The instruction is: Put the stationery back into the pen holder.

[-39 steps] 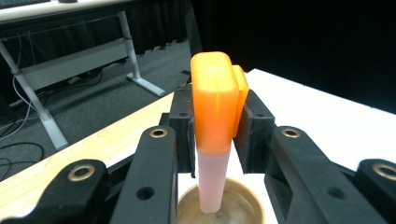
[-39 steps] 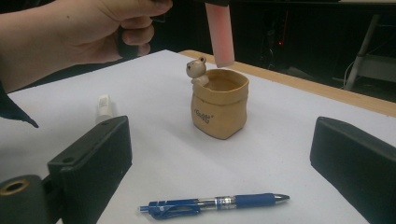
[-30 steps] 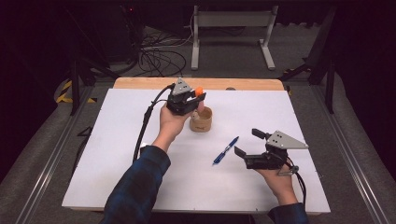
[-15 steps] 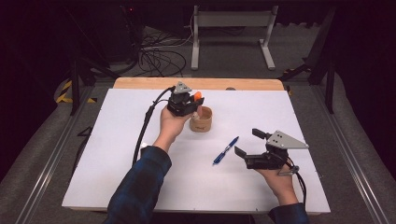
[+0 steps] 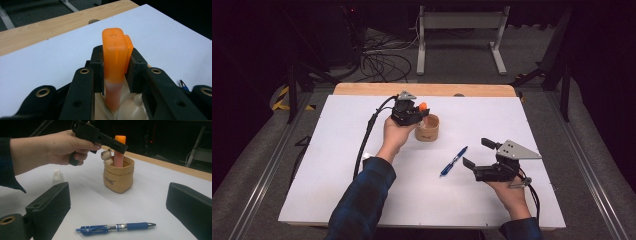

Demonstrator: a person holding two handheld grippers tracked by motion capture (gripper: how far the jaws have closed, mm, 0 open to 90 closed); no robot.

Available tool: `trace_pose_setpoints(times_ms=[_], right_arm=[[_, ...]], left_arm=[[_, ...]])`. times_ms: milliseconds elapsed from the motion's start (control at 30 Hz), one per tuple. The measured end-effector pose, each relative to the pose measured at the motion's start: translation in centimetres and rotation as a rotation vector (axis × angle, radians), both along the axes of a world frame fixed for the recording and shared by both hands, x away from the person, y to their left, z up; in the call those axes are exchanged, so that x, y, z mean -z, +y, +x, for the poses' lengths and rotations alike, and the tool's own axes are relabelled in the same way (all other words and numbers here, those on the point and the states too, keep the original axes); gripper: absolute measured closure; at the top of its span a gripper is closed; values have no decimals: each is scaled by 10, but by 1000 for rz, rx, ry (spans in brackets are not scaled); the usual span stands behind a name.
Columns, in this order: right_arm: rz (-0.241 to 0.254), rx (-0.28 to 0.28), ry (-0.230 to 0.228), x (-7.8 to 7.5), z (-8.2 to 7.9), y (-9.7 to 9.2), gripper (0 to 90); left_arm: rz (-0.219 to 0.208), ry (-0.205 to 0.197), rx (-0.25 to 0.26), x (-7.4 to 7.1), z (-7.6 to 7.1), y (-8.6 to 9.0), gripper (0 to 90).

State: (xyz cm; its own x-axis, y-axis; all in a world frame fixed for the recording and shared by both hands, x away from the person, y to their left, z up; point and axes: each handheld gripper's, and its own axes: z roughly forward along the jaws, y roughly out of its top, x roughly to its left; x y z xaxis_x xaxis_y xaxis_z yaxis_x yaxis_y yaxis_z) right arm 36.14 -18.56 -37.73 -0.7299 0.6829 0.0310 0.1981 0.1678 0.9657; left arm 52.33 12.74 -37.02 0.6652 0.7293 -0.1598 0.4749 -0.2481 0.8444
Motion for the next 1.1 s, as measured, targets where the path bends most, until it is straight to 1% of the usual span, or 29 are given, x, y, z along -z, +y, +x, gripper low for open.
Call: trace_pose_setpoints(times_ms=[33,200,300,400,433,500,567,633,733,800,833,867,933,1033,1100], right_arm=[[0,0,0,0,0,0,62],[1,-2,1,0,0,0,62],[-1,-5,0,0,0,1,62],[-1,-3,2,0,0,1,62],[-1,-3,2,0,0,1,62],[-1,-4,2,0,0,1,62],[-1,-4,2,0,0,0,62],[-1,-5,2,0,0,1,62],[-2,-7,0,0,0,1,62],[-3,-7,-1,0,0,1,62],[-2,-7,-1,0,0,1,62],[-3,-6,0,0,0,1,62],[-4,-6,2,0,0,1,62],[-5,-5,2,0,0,1,60],[-5,-4,2,0,0,1,60]], left_arm=[[-7,6,-1,0,1,1,716],[-4,0,0,1,1,1,714],[-12,2,1,1,2,2,709],[-11,0,3,2,2,2,705],[-6,-6,1,2,2,3,701],[-14,-6,1,2,2,3,674],[-8,-14,-3,1,1,3,621],[-8,-17,-5,1,1,2,620],[-8,-46,4,0,0,2,568],[-4,-74,-4,-2,-2,1,508],[-8,-78,-5,-4,-3,1,484],[-3,-98,-9,-5,-3,2,460],[-12,-110,-9,-7,-5,3,421],[-32,-161,-30,-11,-10,7,375],[-38,-183,-43,-13,-12,10,311]])
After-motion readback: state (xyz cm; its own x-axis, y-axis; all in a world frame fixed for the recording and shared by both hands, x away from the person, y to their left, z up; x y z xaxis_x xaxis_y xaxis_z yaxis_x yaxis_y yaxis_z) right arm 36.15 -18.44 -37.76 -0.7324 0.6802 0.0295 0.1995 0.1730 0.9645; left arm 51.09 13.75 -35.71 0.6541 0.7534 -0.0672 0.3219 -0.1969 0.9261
